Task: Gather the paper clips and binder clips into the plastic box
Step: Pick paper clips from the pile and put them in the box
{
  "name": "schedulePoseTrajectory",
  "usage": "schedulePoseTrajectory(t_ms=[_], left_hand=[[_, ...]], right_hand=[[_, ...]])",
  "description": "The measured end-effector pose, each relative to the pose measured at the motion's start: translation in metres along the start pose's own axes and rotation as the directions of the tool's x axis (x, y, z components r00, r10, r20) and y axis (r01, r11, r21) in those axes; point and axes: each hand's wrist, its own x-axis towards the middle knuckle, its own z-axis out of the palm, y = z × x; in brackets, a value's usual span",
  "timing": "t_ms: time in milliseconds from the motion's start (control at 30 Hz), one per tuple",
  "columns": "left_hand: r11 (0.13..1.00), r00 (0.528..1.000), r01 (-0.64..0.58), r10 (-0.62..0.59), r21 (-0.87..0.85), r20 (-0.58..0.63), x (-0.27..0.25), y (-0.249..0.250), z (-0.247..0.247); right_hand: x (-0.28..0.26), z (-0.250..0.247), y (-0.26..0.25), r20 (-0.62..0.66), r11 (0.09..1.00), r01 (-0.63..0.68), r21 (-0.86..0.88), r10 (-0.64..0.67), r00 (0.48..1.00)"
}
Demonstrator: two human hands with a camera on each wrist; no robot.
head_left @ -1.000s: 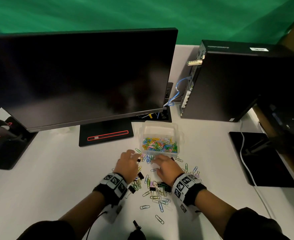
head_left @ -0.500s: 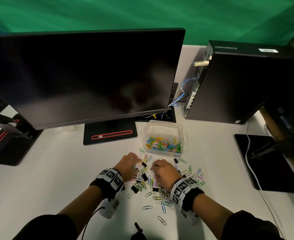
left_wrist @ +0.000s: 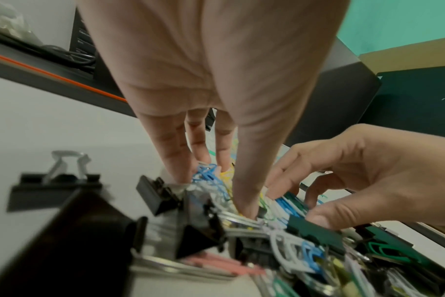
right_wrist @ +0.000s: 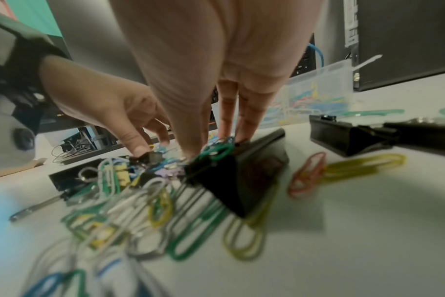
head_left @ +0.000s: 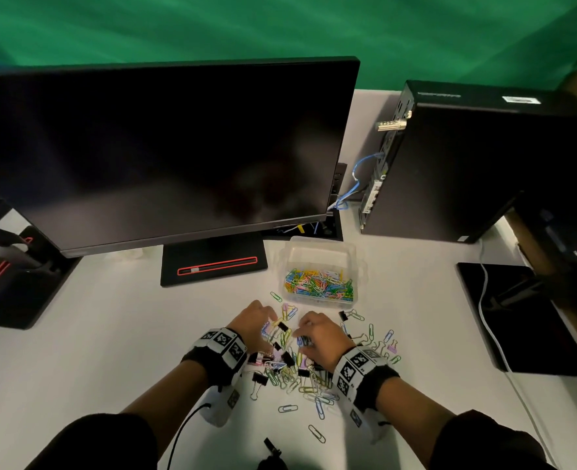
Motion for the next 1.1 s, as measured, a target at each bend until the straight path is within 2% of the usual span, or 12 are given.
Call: schedulePoseTrajectory(t_ms=[167, 300, 467, 667, 833, 933, 1100], left_hand=[[0.996, 1.000, 0.022, -0.020, -0.089, 0.023, 0.003, 0.003, 0.006], [0.994, 1.000, -0.011, 0.013, -0.108, 0.021, 0.006, 0.001, 0.001], [0.998, 0.999, -0.047, 0.047, -0.043, 0.004, 0.006, -0.009, -0.004], [1.000, 0.998, -0.017, 0.018, 0.016, -0.065, 0.006, -0.014, -0.005], [0.999, 0.997, -0.008, 0.011, 0.032, -0.081, 0.005, -0.014, -0.004], [1.000, 0.996, -0.005, 0.006, 0.011, -0.088, 0.004, -0.014, -0.005], [0.999, 0.994, 0.006, -0.010, -0.038, -0.108, 0.001, -0.012, -0.008]], right_hand=[[-0.003, -0.007, 0.000, -0.015, 0.994, -0.087, 0.074, 0.088, 0.996], [0.000, -0.014, 0.004, -0.028, 0.979, -0.166, 0.123, 0.170, 0.985], [-0.001, -0.029, 0.012, -0.075, 0.937, -0.220, 0.270, 0.249, 0.966], [0.001, -0.067, 0.020, -0.279, 0.905, -0.102, 0.413, 0.233, 0.932], [0.013, -0.098, 0.026, -0.391, 0.893, -0.120, 0.434, 0.307, 0.868], [0.020, -0.099, 0.029, -0.413, 0.889, -0.148, 0.434, 0.342, 0.844], [0.023, -0.082, 0.031, -0.376, 0.913, -0.175, 0.368, 0.318, 0.871]])
